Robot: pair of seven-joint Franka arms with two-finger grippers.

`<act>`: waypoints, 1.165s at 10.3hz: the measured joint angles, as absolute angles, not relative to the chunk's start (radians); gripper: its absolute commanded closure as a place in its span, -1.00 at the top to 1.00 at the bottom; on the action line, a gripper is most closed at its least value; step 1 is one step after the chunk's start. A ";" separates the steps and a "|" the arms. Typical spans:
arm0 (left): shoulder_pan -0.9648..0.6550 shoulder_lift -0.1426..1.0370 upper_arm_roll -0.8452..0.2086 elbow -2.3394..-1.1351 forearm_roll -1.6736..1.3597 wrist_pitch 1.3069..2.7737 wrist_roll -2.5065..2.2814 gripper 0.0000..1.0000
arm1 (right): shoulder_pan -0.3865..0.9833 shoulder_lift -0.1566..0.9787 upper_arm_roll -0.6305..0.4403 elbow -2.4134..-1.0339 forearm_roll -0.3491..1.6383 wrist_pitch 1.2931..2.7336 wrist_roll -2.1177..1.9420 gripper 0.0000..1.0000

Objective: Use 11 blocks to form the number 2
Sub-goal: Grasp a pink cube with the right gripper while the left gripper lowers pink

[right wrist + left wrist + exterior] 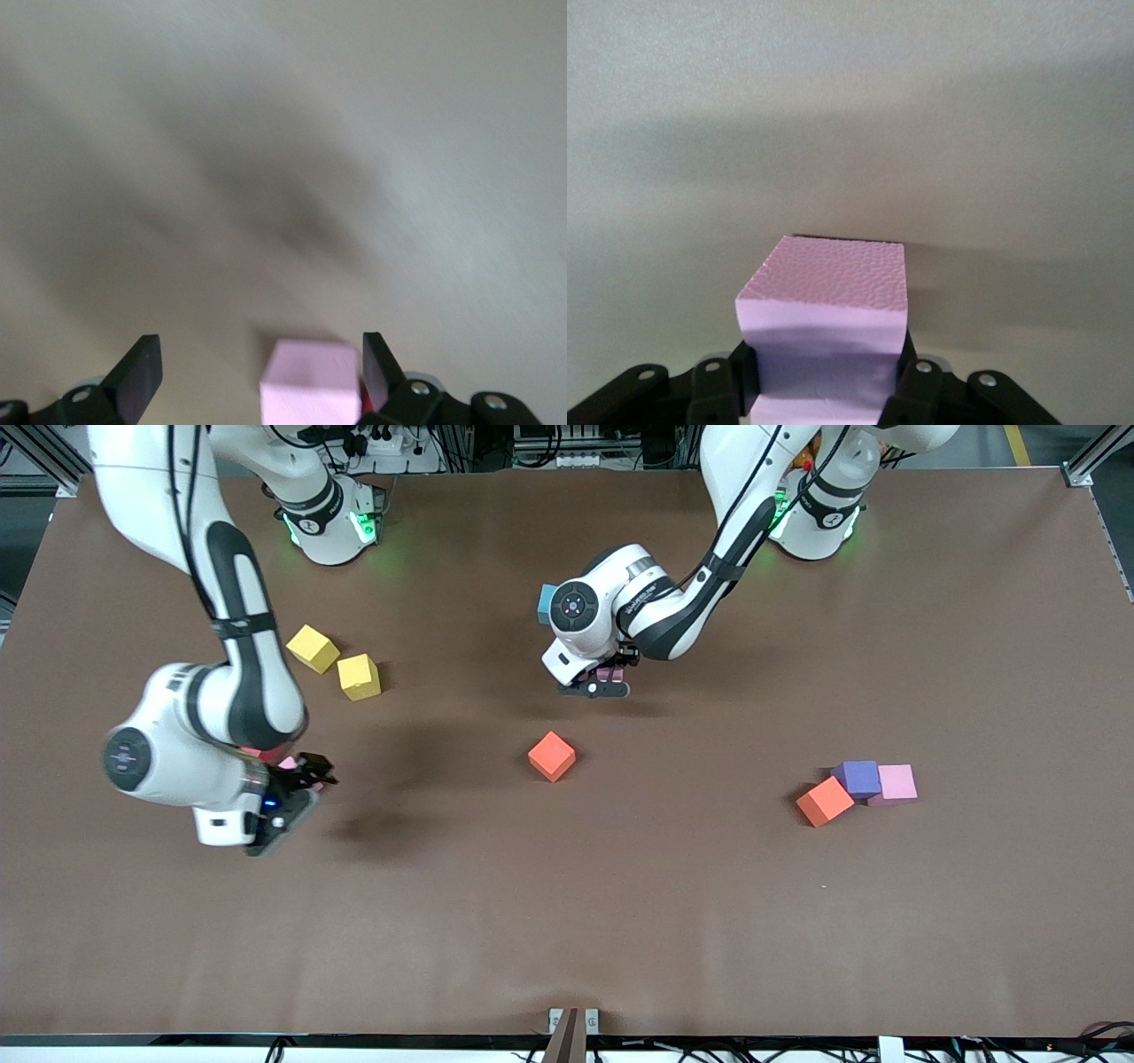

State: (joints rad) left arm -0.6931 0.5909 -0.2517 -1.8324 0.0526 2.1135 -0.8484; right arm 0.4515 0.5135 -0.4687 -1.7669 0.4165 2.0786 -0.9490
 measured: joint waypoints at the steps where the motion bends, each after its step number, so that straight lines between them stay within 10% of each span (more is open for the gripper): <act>1: -0.695 0.591 -0.256 -1.833 0.053 2.114 -0.848 -1.00 | 0.450 0.511 -0.491 -1.786 0.413 2.075 -0.952 1.00; 12: -0.699 0.594 -0.272 -1.850 0.058 2.166 -0.848 -1.00 | 0.422 0.543 -0.496 -1.936 0.439 2.171 -0.954 1.00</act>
